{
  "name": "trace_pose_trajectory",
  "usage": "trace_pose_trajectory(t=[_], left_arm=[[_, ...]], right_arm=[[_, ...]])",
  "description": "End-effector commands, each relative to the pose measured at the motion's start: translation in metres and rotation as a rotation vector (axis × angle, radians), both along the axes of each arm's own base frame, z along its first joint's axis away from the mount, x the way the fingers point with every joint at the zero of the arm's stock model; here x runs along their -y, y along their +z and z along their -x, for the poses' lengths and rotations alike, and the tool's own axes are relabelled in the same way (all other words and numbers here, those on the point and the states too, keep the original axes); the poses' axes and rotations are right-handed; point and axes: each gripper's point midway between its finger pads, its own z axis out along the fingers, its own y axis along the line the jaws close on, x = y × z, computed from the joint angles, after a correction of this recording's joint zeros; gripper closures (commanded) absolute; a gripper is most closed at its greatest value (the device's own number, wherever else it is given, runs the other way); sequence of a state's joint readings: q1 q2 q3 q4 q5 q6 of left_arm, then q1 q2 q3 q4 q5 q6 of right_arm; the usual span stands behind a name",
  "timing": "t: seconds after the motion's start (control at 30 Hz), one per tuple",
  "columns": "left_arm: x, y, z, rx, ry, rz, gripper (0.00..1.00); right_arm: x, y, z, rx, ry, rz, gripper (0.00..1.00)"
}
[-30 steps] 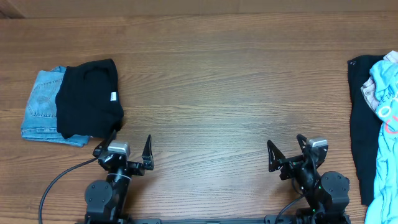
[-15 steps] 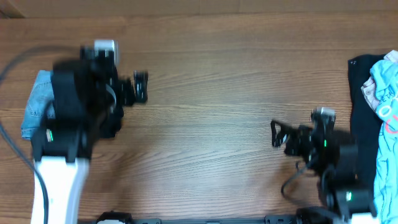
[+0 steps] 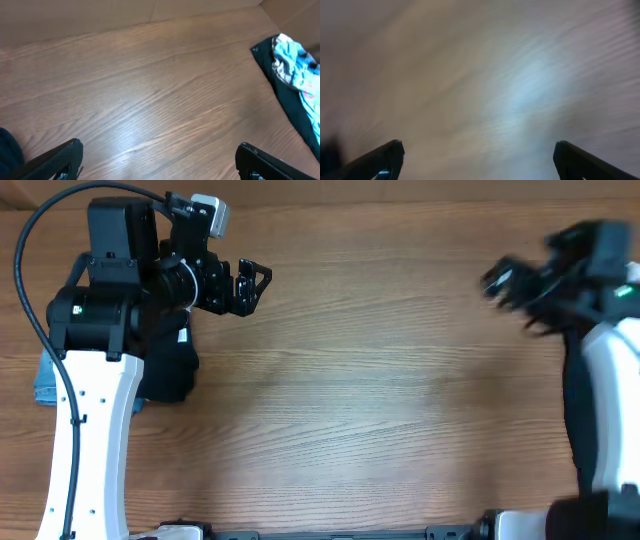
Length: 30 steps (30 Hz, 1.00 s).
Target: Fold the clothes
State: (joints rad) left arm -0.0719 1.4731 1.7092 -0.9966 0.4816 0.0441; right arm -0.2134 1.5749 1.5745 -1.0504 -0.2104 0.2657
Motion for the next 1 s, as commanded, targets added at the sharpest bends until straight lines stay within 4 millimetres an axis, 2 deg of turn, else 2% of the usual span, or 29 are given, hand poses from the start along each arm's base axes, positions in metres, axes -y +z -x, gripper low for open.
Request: trace_pose_trajectory(t=[0.0, 0.1, 0.13, 0.23, 0.37, 0.5, 0.57, 0.6, 0.63, 0.67, 0.7, 0.77, 0.83, 0.93, 0.97], left_arm=[[-0.001, 0.01, -0.001, 0.046, -0.016, -0.032, 0.0], [-0.001, 0.008, 0.0, 0.037, -0.017, -0.032, 0.0], [-0.001, 0.008, 0.001, 0.033, -0.017, -0.032, 0.0], [-0.001, 0.005, 0.003, 0.02, -0.018, -0.033, 0.0], [0.003, 0.005, 0.005, 0.017, -0.029, -0.033, 0.0], [0.006, 0.005, 0.006, 0.015, -0.037, -0.033, 0.0], [0.008, 0.004, 0.007, 0.011, -0.042, -0.033, 0.0], [0.009, 0.004, 0.007, 0.011, -0.045, -0.033, 0.0], [0.01, 0.004, 0.008, 0.013, -0.047, -0.033, 0.0], [0.01, 0.004, 0.008, 0.013, -0.048, -0.033, 0.0], [0.01, 0.004, 0.008, 0.013, -0.048, -0.033, 0.0], [0.01, 0.003, 0.008, 0.008, -0.048, -0.034, 0.0], [0.01, 0.003, 0.008, 0.009, -0.048, -0.035, 0.04], [0.003, 0.003, 0.003, 0.025, -0.012, -0.067, 0.15], [-0.003, 0.003, -0.001, 0.035, 0.018, -0.094, 0.19]], right_arm=[[0.097, 0.005, -0.019, 0.016, -0.276, 0.034, 0.02], [0.162, -0.028, -0.027, 0.005, -0.41, 0.025, 0.08], [0.173, -0.036, -0.028, -0.002, -0.436, 0.026, 0.1], [0.226, -0.079, -0.029, -0.033, -0.547, 0.044, 0.1], [0.258, -0.112, -0.036, -0.028, -0.59, 0.046, 0.14], [0.276, -0.142, -0.035, -0.067, -0.657, 0.087, 0.16], [0.279, -0.149, -0.038, -0.068, -0.661, 0.092, 0.19], [0.279, -0.154, -0.04, -0.068, -0.657, 0.086, 0.22], [0.279, -0.159, -0.039, -0.077, -0.661, 0.078, 0.36], [0.277, -0.165, -0.039, -0.087, -0.671, 0.065, 0.51], [0.275, -0.166, -0.04, -0.087, -0.666, 0.055, 0.8], [0.27, -0.152, -0.046, -0.056, -0.64, 0.029, 0.96], [0.262, -0.116, -0.054, 0.01, -0.604, -0.007, 0.96], [0.235, -0.031, -0.066, 0.177, -0.475, -0.045, 0.96], [0.217, 0.006, -0.064, 0.239, -0.421, -0.056, 0.96]])
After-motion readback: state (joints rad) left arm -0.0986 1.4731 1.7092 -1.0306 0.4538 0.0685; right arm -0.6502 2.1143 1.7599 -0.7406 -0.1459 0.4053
